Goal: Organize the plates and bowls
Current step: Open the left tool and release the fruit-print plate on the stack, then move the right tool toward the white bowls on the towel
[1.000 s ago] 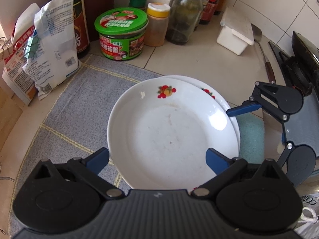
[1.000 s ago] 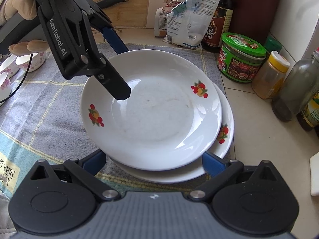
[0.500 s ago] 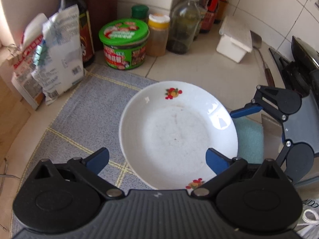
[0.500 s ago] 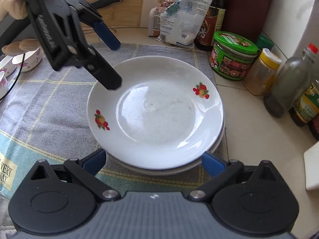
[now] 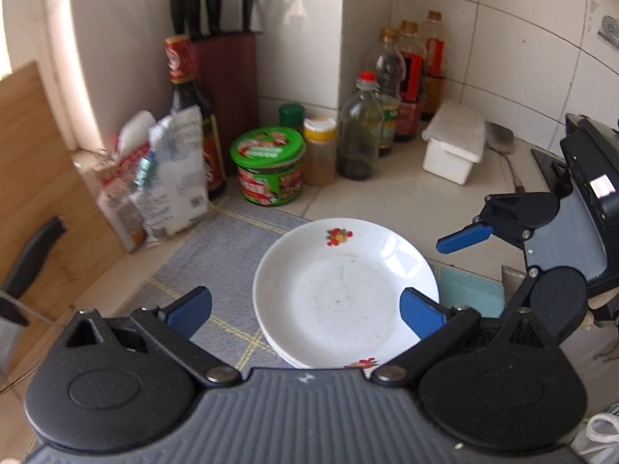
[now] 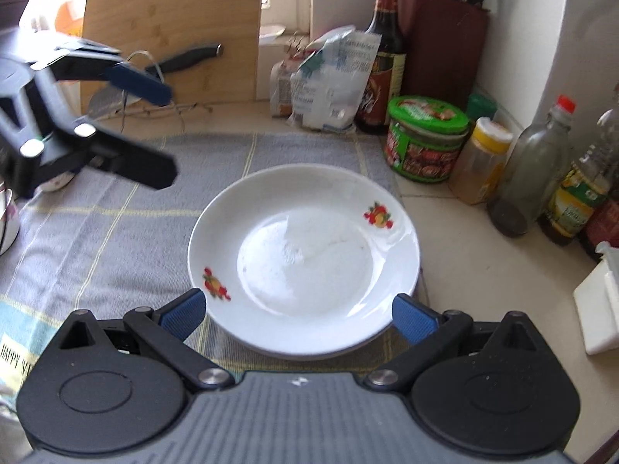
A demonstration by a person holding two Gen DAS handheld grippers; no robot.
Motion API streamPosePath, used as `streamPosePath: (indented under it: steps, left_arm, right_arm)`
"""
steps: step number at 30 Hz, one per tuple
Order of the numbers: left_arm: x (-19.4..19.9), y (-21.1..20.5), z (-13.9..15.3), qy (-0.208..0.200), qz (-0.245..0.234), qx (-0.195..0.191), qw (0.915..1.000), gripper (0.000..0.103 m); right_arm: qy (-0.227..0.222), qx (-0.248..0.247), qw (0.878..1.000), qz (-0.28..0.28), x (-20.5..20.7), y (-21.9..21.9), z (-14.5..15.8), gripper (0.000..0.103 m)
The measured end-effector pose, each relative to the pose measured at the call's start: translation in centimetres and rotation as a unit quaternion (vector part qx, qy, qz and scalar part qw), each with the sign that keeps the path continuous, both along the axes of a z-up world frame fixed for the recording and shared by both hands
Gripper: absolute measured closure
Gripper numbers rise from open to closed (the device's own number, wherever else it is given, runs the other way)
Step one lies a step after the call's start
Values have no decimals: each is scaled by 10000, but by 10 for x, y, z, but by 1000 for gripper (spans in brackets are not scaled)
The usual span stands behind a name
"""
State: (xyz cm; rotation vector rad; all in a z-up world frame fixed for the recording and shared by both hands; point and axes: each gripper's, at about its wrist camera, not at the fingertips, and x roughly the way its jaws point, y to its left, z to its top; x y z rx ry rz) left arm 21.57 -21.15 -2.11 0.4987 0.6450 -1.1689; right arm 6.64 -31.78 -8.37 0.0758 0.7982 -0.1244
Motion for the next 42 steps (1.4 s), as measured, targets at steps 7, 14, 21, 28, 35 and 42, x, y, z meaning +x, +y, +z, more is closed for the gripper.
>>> streamPosePath:
  steps: [7, 14, 21, 28, 35, 42]
  left_arm:
    - [-18, 39, 25, 38, 890, -596, 9942, 1]
    - [-37, 83, 33, -420, 1961, -771, 9766, 1]
    - [-47, 144, 25, -503, 2898, -731, 9530, 1]
    - [-56, 215, 13, -642, 3540, -725, 9302, 1]
    - [-56, 274, -4, -570, 3972, -576, 9141, 1]
    - [-52, 320, -33, -437, 4144, -364, 9083, 1]
  right_arm:
    - [-254, 107, 9993, -260, 4, -3, 11, 0]
    - [-335, 238, 9988, 270, 32, 7, 12, 0]
    - [-358, 344, 9936, 1019, 69, 43, 10, 0]
    - [-344, 168, 9850, 1682, 102, 103, 12, 0]
    - [-229, 180, 9779, 2070, 124, 160, 14, 0]
    - [-141, 161, 9712, 2374, 139, 211, 16, 0]
